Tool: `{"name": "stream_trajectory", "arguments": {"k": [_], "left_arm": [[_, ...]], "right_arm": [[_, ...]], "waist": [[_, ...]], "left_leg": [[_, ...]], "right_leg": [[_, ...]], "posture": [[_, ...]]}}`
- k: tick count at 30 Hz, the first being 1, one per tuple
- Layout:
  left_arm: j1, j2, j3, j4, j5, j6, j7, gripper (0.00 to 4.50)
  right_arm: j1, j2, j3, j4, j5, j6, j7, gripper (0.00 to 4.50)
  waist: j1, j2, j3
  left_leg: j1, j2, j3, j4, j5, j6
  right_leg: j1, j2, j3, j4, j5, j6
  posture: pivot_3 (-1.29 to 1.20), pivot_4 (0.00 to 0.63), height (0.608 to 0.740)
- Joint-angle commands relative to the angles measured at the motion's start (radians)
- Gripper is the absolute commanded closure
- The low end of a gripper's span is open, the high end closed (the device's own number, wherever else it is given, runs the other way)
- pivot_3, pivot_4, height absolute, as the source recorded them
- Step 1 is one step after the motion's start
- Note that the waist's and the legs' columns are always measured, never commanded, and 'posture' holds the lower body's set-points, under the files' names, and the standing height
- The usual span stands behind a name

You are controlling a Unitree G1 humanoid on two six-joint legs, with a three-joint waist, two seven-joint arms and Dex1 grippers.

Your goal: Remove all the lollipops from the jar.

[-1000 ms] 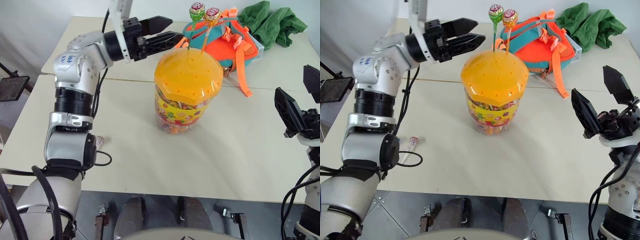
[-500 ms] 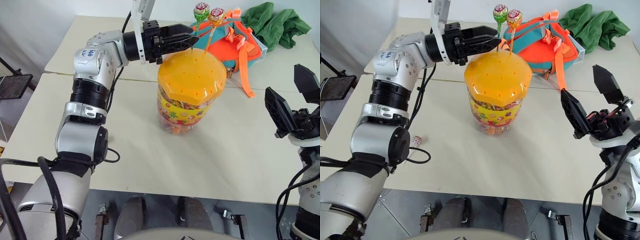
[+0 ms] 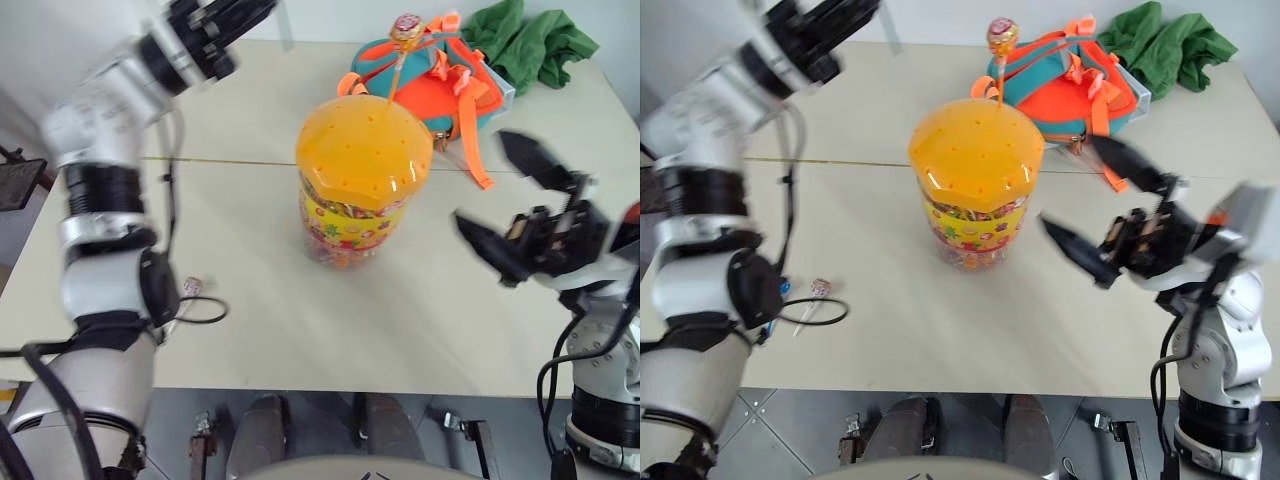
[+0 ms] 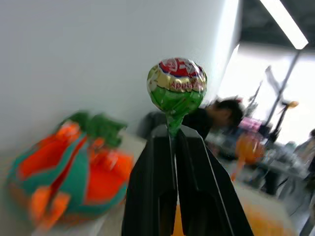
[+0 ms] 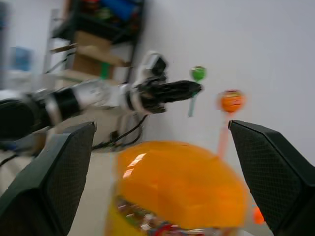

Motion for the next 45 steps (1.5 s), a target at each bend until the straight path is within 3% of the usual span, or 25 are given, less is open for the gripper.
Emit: {"name": "stream_trajectory", "arguments": {"k": [1, 4, 7, 11, 14, 19, 22, 27, 30, 35, 38, 45], "left_arm": [[0.194, 0.165, -0.034, -0.248, 0.006, 0.159, -0.022, 4.47], [0.447, 0.335, 0.005, -0.400, 0.010, 0.236, -0.029, 4.47], [0.745, 0.435, 0.151, -0.547, -0.019, 0.341, -0.012, 4.47], [1.060, 0.448, 0.268, -0.744, -0.057, 0.440, -0.013, 4.47], [1.141, 0.401, 0.311, -0.812, -0.105, 0.506, 0.027, 4.47], [1.155, 0.342, 0.282, -0.814, -0.108, 0.539, 0.107, 4.47], [1.186, 0.364, 0.264, -0.783, -0.060, 0.499, 0.127, 3.77], [1.175, 0.398, 0.283, -0.715, -0.045, 0.364, 0.070, 2.23], [1.072, 0.350, 0.383, -0.690, -0.177, 0.205, -0.095, 1.30], [0.891, 0.306, 0.494, -0.641, -0.405, 0.207, -0.135, 1.30], [0.829, 0.284, 0.516, -0.633, -0.484, 0.208, -0.114, 1.30], [0.940, 0.283, 0.482, -0.689, -0.527, 0.207, -0.173, 1.30]], "right_arm": [[-0.022, -0.035, 0.055, 0.009, 0.016, 0.009, 0.142, 0.00], [-0.022, -0.046, 0.100, 0.035, 0.010, 0.018, 0.228, 0.00], [-0.007, -0.062, 0.116, 0.073, -0.026, 0.008, 0.289, 0.00], [-0.009, -0.058, 0.100, 0.143, -0.062, -0.025, 0.316, 0.00], [-0.013, -0.056, 0.096, 0.179, -0.076, -0.047, 0.339, 0.00], [-0.010, -0.051, 0.092, 0.198, -0.077, -0.066, 0.359, 0.00], [0.000, -0.054, 0.080, 0.203, -0.085, -0.072, 0.344, 0.00], [0.005, -0.060, 0.025, 0.193, -0.068, -0.030, 0.235, 0.00], [-0.069, -0.058, -0.007, 0.176, -0.052, 0.071, 0.051, 0.00], [-0.261, -0.070, 0.020, 0.183, -0.040, 0.292, -0.203, 0.00], [-0.403, -0.055, 0.064, 0.221, -0.038, 0.415, -0.285, 0.00], [-0.614, 0.013, 0.125, 0.318, -0.050, 0.589, -0.381, 0.00]], "waist": [[-0.003, 0.000, 0.000], [-0.002, -0.001, 0.001], [-0.001, -0.002, 0.001], [0.022, -0.002, 0.001], [0.039, -0.002, 0.001], [0.043, -0.002, 0.001], [0.040, -0.002, 0.001], [0.033, -0.002, 0.001], [0.030, -0.002, 0.001], [0.021, -0.002, 0.002], [0.012, -0.001, 0.002], [-0.007, -0.001, 0.002]], "left_leg": [[0.000, 0.000, 0.000, 0.000, 0.000, 0.000], [-0.001, 0.000, -0.001, 0.001, 0.000, 0.000], [-0.001, 0.001, -0.001, 0.001, 0.000, 0.000], [-0.001, 0.001, -0.002, 0.002, 0.000, 0.000], [0.000, 0.001, -0.002, 0.004, 0.000, 0.000], [0.001, 0.001, -0.002, 0.003, 0.000, -0.001], [0.001, 0.001, -0.002, 0.002, -0.001, -0.001], [0.000, 0.001, -0.001, 0.001, -0.001, -0.001], [0.000, 0.001, 0.000, 0.002, -0.001, -0.001], [-0.001, 0.002, 0.000, 0.003, -0.001, -0.002], [-0.002, 0.002, 0.002, 0.002, -0.001, -0.002], [-0.004, 0.002, 0.005, 0.000, -0.001, -0.002]], "right_leg": [[0.000, 0.000, 0.000, 0.000, 0.000, 0.000], [0.000, 0.000, 0.000, 0.000, 0.000, 0.000], [0.000, -0.001, 0.000, 0.000, 0.000, -0.001], [0.001, -0.002, 0.000, 0.000, 0.000, -0.001], [0.003, -0.002, 0.000, -0.001, -0.001, -0.002], [0.003, -0.002, 0.000, 0.000, 0.000, -0.003], [0.003, -0.001, 0.000, -0.001, 0.000, -0.003], [0.002, -0.001, 0.000, -0.001, 0.000, -0.003], [0.002, -0.001, 0.000, -0.001, 0.000, -0.003], [-0.001, -0.001, 0.000, 0.001, 0.000, -0.005], [-0.004, -0.002, 0.000, 0.003, 0.000, -0.005], [-0.009, -0.002, 0.000, 0.004, 0.001, -0.005]], "posture": [[0.00, 0.150, 0.740], [0.00, 0.150, 0.740], [0.00, 0.150, 0.740], [0.00, 0.150, 0.740], [0.00, 0.150, 0.740], [0.00, 0.150, 0.740], [0.00, 0.150, 0.740], [0.00, 0.150, 0.740], [0.00, 0.150, 0.740], [0.00, 0.150, 0.740], [0.00, 0.150, 0.740], [0.00, 0.150, 0.740]]}}
